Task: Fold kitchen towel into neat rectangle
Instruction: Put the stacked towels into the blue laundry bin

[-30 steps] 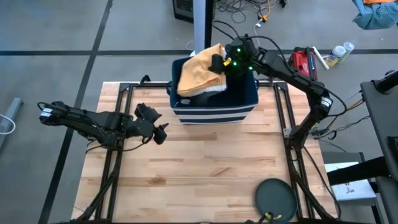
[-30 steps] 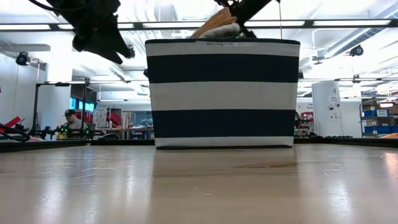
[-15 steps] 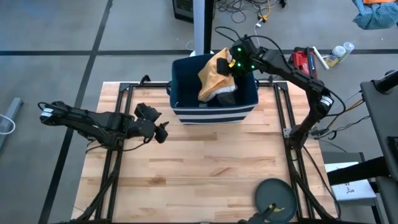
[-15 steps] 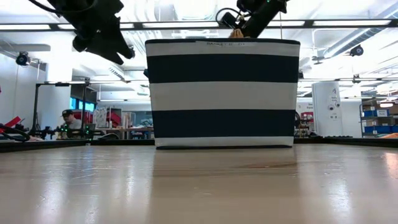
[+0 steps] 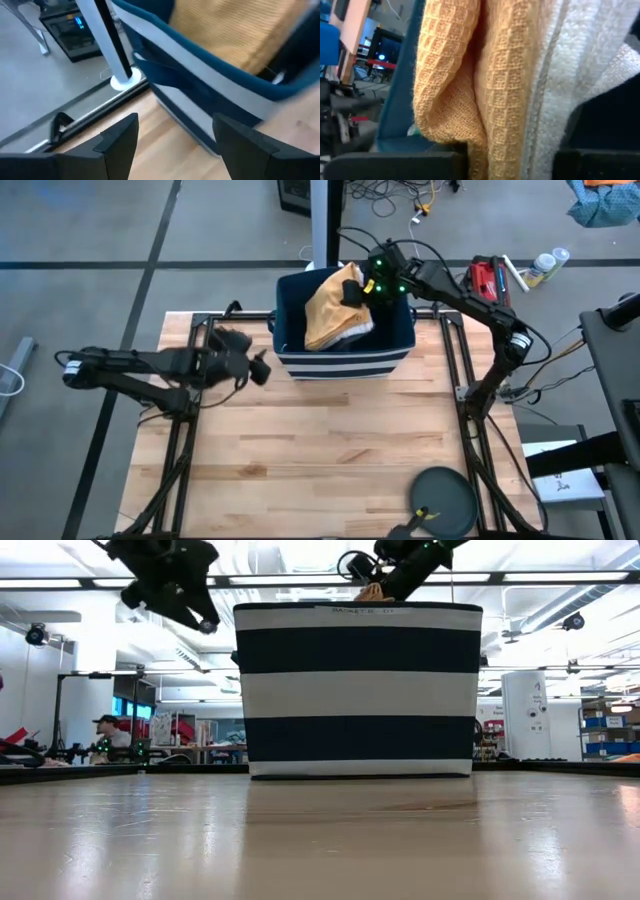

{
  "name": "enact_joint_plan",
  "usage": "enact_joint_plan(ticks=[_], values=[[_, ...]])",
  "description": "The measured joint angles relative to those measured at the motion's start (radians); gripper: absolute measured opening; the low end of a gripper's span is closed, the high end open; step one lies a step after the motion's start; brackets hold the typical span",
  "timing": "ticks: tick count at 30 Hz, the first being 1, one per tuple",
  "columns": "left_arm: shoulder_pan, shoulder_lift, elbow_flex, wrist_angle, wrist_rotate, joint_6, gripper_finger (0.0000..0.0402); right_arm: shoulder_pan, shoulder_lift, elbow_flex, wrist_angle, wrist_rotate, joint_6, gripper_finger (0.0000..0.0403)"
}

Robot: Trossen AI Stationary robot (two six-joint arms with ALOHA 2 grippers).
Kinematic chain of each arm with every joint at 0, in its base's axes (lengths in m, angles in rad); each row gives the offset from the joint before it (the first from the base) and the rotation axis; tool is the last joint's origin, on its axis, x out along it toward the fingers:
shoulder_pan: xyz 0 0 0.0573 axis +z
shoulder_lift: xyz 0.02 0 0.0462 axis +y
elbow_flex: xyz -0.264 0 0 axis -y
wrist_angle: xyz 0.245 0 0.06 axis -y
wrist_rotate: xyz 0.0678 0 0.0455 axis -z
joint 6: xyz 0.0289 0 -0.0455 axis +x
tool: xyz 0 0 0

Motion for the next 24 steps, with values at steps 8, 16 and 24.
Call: enact_joint_plan(ticks=[8,16,24], values=[[0.346,-0.015,0.026,0.003,0.248,0.31,0.0247,0.048,0.066,0.003,0.181,-0.004,0.153,0.007],[0.548,-0.025,0.026,0.041,0.313,0.504,0.0221,0.112,0.19,0.025,0.268,-0.03,0.252,0.007],[0.613,-0.025,0.026,0.075,0.36,0.572,0.0193,0.078,0.219,0.026,0.09,0.027,0.202,0.007]])
